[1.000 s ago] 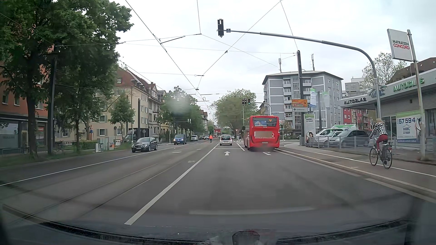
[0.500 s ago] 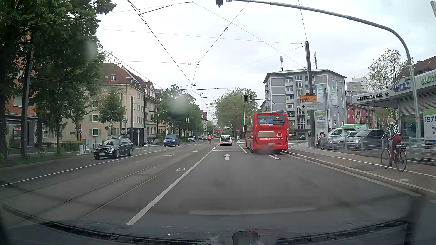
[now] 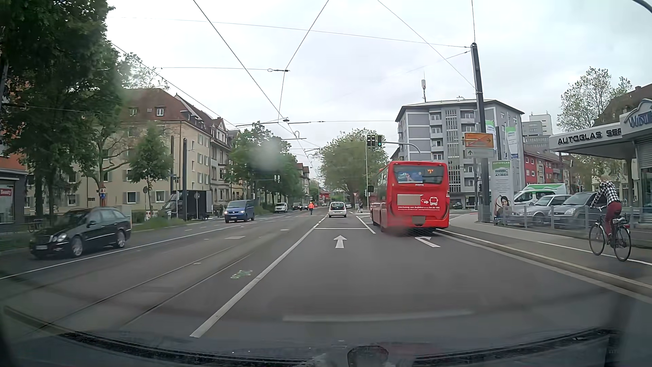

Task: Follow the waypoints while adhering to traffic rules and regulations

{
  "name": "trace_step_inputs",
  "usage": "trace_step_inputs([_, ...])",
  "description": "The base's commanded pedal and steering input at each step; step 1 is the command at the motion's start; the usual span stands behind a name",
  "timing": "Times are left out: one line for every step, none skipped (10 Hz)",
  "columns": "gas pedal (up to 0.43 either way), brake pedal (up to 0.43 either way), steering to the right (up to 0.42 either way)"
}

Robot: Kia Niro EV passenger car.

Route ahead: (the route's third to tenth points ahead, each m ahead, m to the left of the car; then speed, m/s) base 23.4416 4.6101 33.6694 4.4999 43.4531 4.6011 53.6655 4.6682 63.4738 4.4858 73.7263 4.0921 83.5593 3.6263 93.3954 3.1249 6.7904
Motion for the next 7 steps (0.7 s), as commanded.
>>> trace_step_inputs([0.067,0.0,-0.001])
trace_step_inputs([0.067,0.0,-0.001])
trace_step_inputs([0.079,0.0,-0.001])
trace_step_inputs([0.087,0.0,-0.001])
trace_step_inputs([0.098,0.0,-0.001])
trace_step_inputs([0.098,0.0,-0.001])
trace_step_inputs([0.11,0.0,-0.001])
